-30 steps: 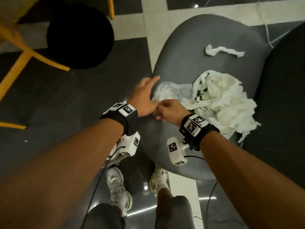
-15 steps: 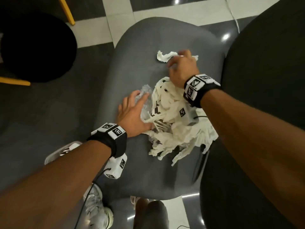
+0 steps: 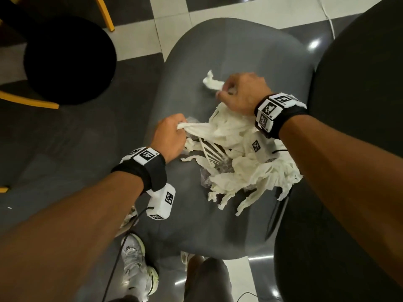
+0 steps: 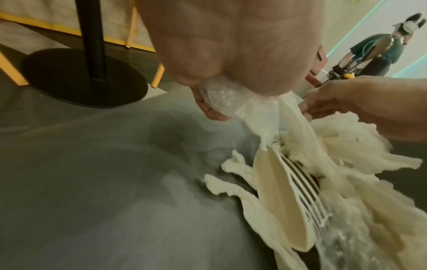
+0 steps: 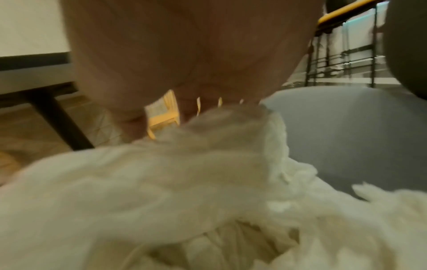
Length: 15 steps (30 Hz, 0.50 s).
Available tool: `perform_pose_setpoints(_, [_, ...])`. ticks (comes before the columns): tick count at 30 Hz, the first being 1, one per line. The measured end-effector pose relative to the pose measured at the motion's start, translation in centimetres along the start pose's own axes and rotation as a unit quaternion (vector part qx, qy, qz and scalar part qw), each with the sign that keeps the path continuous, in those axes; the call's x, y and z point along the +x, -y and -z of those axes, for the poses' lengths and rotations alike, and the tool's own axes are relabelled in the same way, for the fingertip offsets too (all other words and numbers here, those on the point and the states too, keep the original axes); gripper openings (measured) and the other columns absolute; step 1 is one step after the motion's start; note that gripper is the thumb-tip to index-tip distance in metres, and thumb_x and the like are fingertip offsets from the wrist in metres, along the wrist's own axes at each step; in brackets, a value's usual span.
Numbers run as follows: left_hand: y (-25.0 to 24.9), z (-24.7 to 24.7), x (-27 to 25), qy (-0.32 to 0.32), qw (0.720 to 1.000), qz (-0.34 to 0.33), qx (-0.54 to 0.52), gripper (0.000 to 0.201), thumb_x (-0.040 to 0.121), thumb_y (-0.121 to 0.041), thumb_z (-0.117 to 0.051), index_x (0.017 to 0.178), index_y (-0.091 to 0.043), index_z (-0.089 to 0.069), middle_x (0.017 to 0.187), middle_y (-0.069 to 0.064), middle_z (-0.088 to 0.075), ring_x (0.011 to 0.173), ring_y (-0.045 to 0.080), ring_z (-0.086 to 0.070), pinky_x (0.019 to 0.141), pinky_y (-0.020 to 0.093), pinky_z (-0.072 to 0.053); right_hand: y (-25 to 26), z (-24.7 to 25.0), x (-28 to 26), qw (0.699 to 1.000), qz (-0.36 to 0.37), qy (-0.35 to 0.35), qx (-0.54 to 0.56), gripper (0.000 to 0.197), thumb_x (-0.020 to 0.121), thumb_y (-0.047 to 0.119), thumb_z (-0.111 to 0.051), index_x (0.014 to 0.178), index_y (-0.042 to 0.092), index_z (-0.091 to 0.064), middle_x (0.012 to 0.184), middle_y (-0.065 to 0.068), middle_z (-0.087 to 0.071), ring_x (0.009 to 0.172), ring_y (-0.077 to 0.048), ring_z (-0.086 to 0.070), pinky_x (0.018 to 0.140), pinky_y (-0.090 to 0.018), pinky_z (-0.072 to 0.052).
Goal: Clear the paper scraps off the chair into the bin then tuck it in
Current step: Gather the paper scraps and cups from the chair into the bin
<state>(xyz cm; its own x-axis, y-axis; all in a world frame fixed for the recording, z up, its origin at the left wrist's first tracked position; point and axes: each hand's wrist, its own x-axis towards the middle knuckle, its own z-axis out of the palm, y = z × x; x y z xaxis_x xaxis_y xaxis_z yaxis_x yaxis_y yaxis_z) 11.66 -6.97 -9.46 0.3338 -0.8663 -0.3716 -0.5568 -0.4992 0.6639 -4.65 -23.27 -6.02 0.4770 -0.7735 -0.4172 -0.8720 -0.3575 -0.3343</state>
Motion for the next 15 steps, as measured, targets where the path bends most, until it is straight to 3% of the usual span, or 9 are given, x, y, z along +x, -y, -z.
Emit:
perform_pose_setpoints(3, [0.9, 2.1, -0.3, -0.051, 0.998, 0.012, -0.047, 0.026, 0.078, 0.003, -0.040, 0.078, -0.011, -0.062, 0.077, 0.011, -0.069, 0.074, 0.032, -0.065, 0.065, 0.043, -0.056, 2.9, 0.3, -1.5, 0.989, 0.079, 0.115, -0.046, 0.068, 0.071, 0.082, -0.053, 0.110, 0.028, -0.068, 0.119, 0.001, -0.065, 0.111, -0.025, -0.059, 0.103, -0.047, -0.044])
perform_pose_setpoints(6, [2.0, 4.0, -0.5, -0.115, 0.986, 0.040, -0.117, 0.027, 0.076, 0.004, -0.039, 0.079, -0.007, -0.063, 0.081, 0.009, -0.070, 0.077, 0.029, -0.065, 0.067, 0.038, -0.053, 6.0, -1.0, -2.8, 0.965, 0.116, 0.191, -0.139, 0.090, 0.061, 0.085, -0.060, 0.131, 0.029, -0.055, 0.135, 0.006, -0.054, 0.120, -0.024, -0.055, 0.106, -0.047, -0.043])
perform_pose_setpoints(8, [2.7, 5.5, -1.1, -0.164, 0.972, 0.060, -0.157, 0.029, 0.075, 0.005, -0.039, 0.077, -0.011, -0.063, 0.076, 0.004, -0.066, 0.071, 0.021, -0.060, 0.062, 0.028, -0.048, 7.7, -2.7, -3.3, 0.951, 0.145, 0.190, -0.197, 0.075, 0.071, 0.067, -0.069, 0.131, 0.025, -0.054, 0.131, 0.002, -0.055, 0.117, -0.026, -0.058, 0.100, -0.042, -0.048])
perform_pose_setpoints(11, [4.0, 7.7, -2.3, -0.198, 0.957, 0.076, -0.196, 0.029, 0.076, 0.007, -0.038, 0.078, -0.008, -0.062, 0.073, 0.002, -0.060, 0.066, 0.012, -0.053, 0.054, 0.015, -0.040, 10.0, -4.5, -3.7, 0.949, 0.151, 0.156, -0.229, 0.033, 0.089, 0.034, -0.063, 0.119, 0.020, -0.063, 0.115, -0.005, -0.064, 0.104, -0.030, -0.066, 0.079, -0.035, -0.050])
perform_pose_setpoints(15, [7.6, 9.6, -4.5, -0.175, 0.955, 0.111, -0.211, 0.023, 0.082, 0.001, -0.043, 0.083, -0.013, -0.061, 0.077, -0.005, -0.064, 0.069, 0.010, -0.059, 0.056, 0.013, -0.045, 14.2, -5.8, -4.7, 0.963, 0.160, 0.056, -0.211, 0.024, 0.092, 0.019, -0.058, 0.115, 0.012, -0.063, 0.110, -0.011, -0.066, 0.101, -0.035, -0.066, 0.079, -0.040, -0.052])
